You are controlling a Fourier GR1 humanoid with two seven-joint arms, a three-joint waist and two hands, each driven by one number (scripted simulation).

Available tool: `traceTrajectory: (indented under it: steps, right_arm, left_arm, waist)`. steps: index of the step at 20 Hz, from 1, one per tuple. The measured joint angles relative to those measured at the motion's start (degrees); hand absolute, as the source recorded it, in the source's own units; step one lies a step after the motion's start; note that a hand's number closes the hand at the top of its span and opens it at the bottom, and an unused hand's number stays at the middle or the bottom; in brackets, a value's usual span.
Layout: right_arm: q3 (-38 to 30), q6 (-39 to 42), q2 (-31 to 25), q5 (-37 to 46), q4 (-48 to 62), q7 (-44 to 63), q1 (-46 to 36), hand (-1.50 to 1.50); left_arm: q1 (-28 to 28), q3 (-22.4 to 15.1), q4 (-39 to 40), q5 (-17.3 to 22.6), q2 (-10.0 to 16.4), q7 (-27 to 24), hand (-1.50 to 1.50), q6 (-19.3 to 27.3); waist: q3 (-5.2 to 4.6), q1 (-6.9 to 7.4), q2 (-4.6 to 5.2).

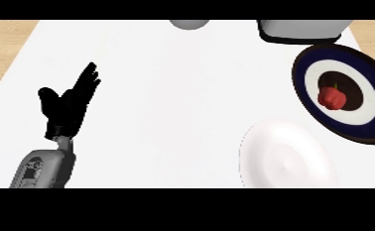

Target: Pick the bell pepper from the plate and place it in the plate

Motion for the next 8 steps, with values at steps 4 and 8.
traceTrajectory:
  steps: [4, 8]
  right_arm:
    - [0.1, 0.2, -1.1, -0.9, -1.2, 0.2, 1.6, -1.5]
    - [0.9, -0.4, -1.2, -1.0, -2.4, 0.2, 2.7, -1.5]
  left_arm:
    - [0.2, 0.1, -0.2, 0.0, 0.2, -0.2, 0.0, -0.3]
    - [-0.5, -0.1, 0.5, -0.1, -0.4, -0.1, 0.0, 0.0]
  waist:
    - [0.02, 0.11, -0.05]
    - [0.09, 0.33, 0.21]
